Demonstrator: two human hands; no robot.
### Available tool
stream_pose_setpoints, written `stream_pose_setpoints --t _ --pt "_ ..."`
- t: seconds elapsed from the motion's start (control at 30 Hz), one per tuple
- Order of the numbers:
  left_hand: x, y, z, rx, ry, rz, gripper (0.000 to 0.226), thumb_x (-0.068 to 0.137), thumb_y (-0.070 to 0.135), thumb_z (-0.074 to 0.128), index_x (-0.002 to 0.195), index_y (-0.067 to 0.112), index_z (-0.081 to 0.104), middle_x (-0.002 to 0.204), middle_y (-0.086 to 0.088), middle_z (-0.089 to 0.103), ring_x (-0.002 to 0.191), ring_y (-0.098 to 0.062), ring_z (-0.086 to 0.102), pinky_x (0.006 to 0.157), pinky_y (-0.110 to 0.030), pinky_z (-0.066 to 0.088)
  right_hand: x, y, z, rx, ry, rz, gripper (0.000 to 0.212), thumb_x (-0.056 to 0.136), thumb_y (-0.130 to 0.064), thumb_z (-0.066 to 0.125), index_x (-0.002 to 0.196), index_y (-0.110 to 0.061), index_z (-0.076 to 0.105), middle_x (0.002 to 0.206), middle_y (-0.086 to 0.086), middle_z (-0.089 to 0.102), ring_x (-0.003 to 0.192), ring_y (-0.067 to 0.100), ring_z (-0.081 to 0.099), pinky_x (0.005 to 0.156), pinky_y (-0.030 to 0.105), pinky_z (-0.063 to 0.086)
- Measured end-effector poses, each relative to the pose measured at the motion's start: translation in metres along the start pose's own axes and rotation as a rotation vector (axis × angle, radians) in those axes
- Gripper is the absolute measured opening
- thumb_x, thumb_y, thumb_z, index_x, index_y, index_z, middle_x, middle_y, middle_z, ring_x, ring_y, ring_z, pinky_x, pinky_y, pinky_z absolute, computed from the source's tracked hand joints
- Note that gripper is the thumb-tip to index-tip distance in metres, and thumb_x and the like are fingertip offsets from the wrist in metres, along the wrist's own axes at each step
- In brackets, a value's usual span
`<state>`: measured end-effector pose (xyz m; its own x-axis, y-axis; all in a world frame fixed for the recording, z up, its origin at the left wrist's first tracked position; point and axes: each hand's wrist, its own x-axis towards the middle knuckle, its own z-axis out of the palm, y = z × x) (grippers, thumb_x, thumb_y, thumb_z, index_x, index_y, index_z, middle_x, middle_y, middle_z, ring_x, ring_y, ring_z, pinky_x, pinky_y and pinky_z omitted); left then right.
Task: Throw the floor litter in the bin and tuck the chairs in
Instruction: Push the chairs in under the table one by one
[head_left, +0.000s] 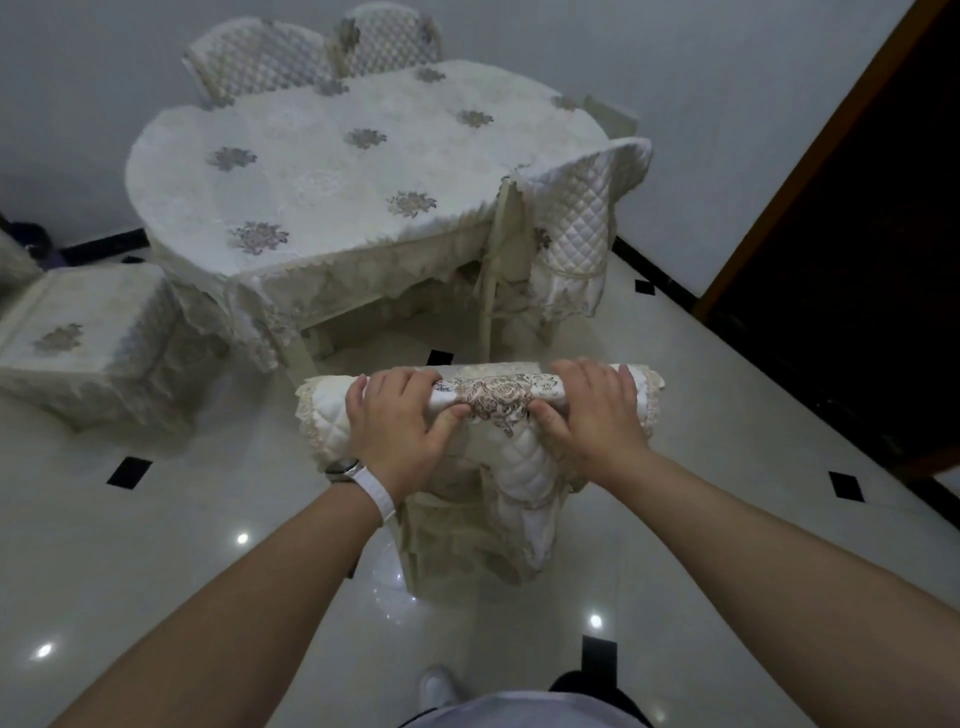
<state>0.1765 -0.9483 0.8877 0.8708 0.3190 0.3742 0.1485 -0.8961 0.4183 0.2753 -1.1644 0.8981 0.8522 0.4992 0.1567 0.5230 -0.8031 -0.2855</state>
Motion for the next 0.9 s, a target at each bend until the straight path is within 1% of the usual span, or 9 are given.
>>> stream_pose_setpoints --t 0.03,0.17,0.27,0.37,0.53,0.73,0.8,0.83,0.9 --pt "0.004 -0.001 0.001 -0.001 0.007 0.001 0.048 0.084 0.059 0.048 0.102 0.020 0.067 0.096 0.000 0.063 0.096 -0.025 0.058 0.096 -0.054 0.040 0.007 0.002 -0.002 0.015 -0.010 -0.024 0.073 0.083 -0.071 0.023 0.132 -0.022 0.048 0.131 0.002 0.048 0.126 0.023 0.037 0.117 0.049 0.010" --pt "0.022 -0.001 0.005 0.000 0.029 -0.010 0.049 0.084 0.059 0.048 0.104 0.019 0.067 0.098 0.000 0.063 0.098 -0.024 0.056 0.098 -0.055 0.039 0.030 0.010 -0.007 0.059 0.010 -0.079 0.074 0.080 -0.073 0.030 0.128 -0.021 0.052 0.122 0.002 0.051 0.117 0.023 0.041 0.111 0.048 0.020" --pt "0.038 -0.002 0.012 0.007 0.047 -0.020 0.050 0.085 0.060 0.047 0.105 0.018 0.066 0.099 -0.001 0.063 0.099 -0.025 0.056 0.098 -0.053 0.037 0.052 0.019 -0.003 0.078 0.072 -0.123 0.066 0.082 -0.071 0.036 0.116 -0.019 0.057 0.111 0.002 0.054 0.107 0.025 0.047 0.102 0.048 0.028" --pt "0.056 0.000 0.019 0.030 0.069 -0.039 0.051 0.085 0.060 0.047 0.105 0.017 0.066 0.098 -0.001 0.063 0.097 -0.024 0.055 0.096 -0.048 0.036 0.078 0.030 0.002 0.091 0.137 -0.169 0.059 0.083 -0.070 0.040 0.104 -0.018 0.058 0.101 0.002 0.055 0.097 0.025 0.050 0.094 0.047 0.032" --pt "0.084 0.015 0.033 0.078 0.093 -0.112 0.051 0.085 0.060 0.047 0.104 0.017 0.066 0.098 -0.002 0.062 0.096 -0.026 0.055 0.091 -0.041 0.032 0.124 0.056 0.004 0.145 0.153 -0.257 0.058 0.082 -0.069 0.040 0.099 -0.017 0.059 0.098 0.002 0.053 0.095 0.022 0.045 0.092 0.047 0.031" --pt "0.117 0.039 0.056 0.133 0.106 -0.222 0.051 0.085 0.060 0.045 0.102 0.016 0.066 0.094 -0.001 0.061 0.090 -0.025 0.054 0.086 -0.041 0.034 0.190 0.091 0.006 0.170 0.049 -0.370 0.066 0.081 -0.074 0.036 0.105 -0.018 0.061 0.100 0.000 0.054 0.098 0.023 0.046 0.092 0.042 0.025" --pt "0.129 0.047 0.063 0.097 0.137 -0.270 0.045 0.089 0.056 0.043 0.095 0.018 0.066 0.089 0.001 0.060 0.087 -0.022 0.052 0.083 -0.040 0.035 0.208 0.102 0.006 0.173 0.065 -0.414 0.064 0.081 -0.073 0.038 0.103 -0.017 0.062 0.098 0.000 0.055 0.096 0.024 0.048 0.090 0.039 0.025" --pt "0.138 0.051 0.065 0.038 0.176 -0.322 0.040 0.091 0.053 0.040 0.085 0.021 0.064 0.082 0.002 0.057 0.083 -0.022 0.051 0.079 -0.040 0.036 0.216 0.109 0.006 0.176 0.080 -0.437 0.063 0.081 -0.072 0.039 0.101 -0.017 0.062 0.096 0.001 0.055 0.094 0.025 0.049 0.089 0.039 0.024" --pt "0.156 0.056 0.065 -0.078 0.256 -0.409 0.034 0.095 0.046 0.037 0.067 0.031 0.048 0.070 0.007 0.047 0.073 -0.021 0.047 0.068 -0.038 0.035 0.230 0.120 0.006 0.188 0.103 -0.478 0.060 0.081 -0.070 0.042 0.098 -0.016 0.062 0.094 0.002 0.056 0.091 0.026 0.051 0.087 0.038 0.024"
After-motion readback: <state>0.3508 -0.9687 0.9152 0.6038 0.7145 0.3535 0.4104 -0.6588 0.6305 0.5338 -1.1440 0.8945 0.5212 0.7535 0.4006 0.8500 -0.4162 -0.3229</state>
